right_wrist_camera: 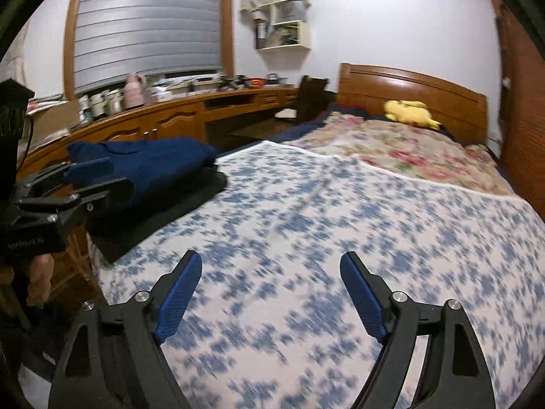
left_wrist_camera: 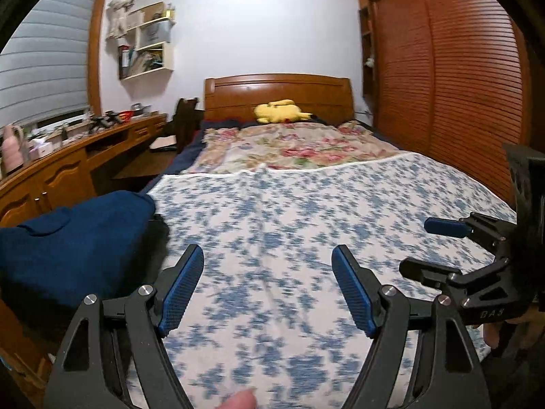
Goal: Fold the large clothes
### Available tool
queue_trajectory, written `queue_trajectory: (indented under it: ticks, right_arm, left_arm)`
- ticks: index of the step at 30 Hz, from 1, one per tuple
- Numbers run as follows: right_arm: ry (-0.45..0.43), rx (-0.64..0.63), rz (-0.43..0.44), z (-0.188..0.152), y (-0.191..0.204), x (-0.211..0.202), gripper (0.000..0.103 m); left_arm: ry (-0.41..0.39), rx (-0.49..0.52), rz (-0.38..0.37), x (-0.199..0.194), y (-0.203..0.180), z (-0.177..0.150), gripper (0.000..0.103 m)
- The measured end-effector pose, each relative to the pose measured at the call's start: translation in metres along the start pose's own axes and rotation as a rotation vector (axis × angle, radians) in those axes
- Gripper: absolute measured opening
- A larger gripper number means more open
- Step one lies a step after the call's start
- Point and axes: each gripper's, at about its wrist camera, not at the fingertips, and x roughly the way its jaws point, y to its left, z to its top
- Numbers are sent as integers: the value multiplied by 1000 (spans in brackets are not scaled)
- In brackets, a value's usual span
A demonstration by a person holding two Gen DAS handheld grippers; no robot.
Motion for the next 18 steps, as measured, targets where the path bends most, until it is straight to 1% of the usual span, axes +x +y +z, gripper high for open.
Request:
queue_trajectory:
  ticks: [4,7,9,15,18]
  right_arm:
    - [-12,46,-67,-16,-7,-39,86]
    - [-23,73,-131,-28,-11,-70,86]
    - [-33,107,-144,-33,-13,-88,86]
    - [-63,175,-214,-48,-18,-146,86]
    - [-81,191,-239,-48,-18,-165,86]
  left_arm:
    - [11,-13,-61,0,-26,-5,78]
    - [23,-47,-92,2,-41,-10,78]
    - [37,-55,-111,3,-53,-14,78]
    - [44,-39,-115,-5,-83,-20,78]
    - [34,-28,-111,-17,-92,-18,78]
